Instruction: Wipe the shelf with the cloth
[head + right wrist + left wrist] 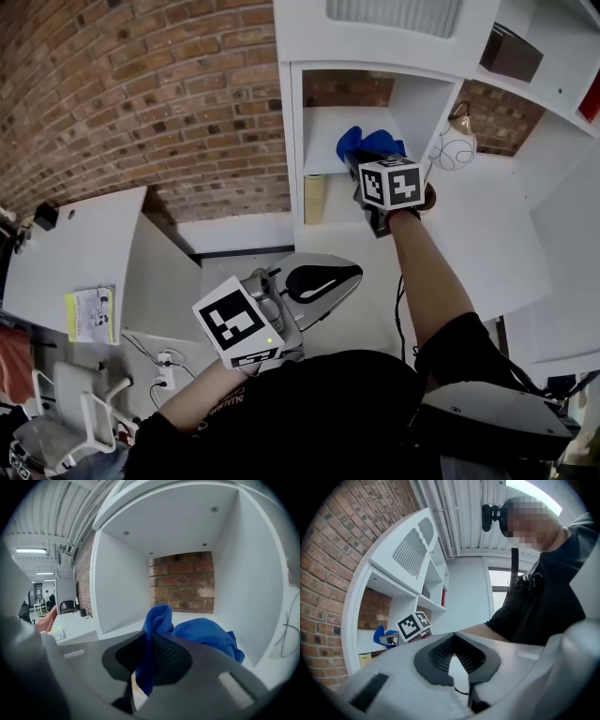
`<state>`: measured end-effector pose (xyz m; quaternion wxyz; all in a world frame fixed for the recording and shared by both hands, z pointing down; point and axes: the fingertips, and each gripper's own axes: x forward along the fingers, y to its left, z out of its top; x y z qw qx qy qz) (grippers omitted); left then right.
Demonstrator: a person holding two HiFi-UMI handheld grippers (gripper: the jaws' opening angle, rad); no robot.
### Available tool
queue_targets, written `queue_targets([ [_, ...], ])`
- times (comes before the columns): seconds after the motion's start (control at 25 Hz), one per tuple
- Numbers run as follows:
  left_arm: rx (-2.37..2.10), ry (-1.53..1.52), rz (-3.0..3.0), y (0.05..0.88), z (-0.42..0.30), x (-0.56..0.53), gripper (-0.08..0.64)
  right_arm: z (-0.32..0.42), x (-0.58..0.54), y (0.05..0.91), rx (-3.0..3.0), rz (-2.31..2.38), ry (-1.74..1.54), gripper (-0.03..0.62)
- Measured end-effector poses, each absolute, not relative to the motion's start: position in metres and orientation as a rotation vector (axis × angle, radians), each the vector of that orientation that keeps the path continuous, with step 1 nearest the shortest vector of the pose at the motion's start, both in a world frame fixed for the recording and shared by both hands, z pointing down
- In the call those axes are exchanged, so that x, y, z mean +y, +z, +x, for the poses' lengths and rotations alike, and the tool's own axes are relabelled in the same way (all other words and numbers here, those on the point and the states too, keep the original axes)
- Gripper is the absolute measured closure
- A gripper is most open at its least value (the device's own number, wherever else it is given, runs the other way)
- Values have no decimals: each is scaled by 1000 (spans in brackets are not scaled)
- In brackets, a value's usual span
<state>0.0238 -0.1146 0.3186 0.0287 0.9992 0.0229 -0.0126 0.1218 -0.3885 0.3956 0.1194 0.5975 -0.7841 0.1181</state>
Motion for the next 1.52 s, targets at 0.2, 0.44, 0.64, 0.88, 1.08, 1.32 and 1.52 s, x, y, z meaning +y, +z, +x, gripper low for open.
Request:
queue_targets([
  [0.2, 27, -28, 3084, 320, 18, -105, 560, 149, -382, 394, -2261, 1848, 441, 551],
  [0.44, -38, 3, 3090, 323, 15, -90, 560, 202, -366, 393, -2099, 2097, 439, 551],
  [0.64, -111, -11, 3095, 320, 18, -82, 560, 226, -350, 389, -2077, 2217, 420, 551],
  [0.88, -150, -12, 3097, 320, 40, -59, 560, 237, -317, 392, -2254, 2192, 503, 548],
  [1.08, -217, -72, 3040, 321, 69, -46, 560, 249, -276, 402, -2366, 2115, 579, 549],
  [1.32, -331, -115, 3013, 323, 103, -18, 560, 282, -208, 416, -2457, 2063, 668, 551],
  [1.52, -355, -150, 2975, 330, 137, 27, 560, 289, -138, 425, -2600, 1909, 753, 551],
])
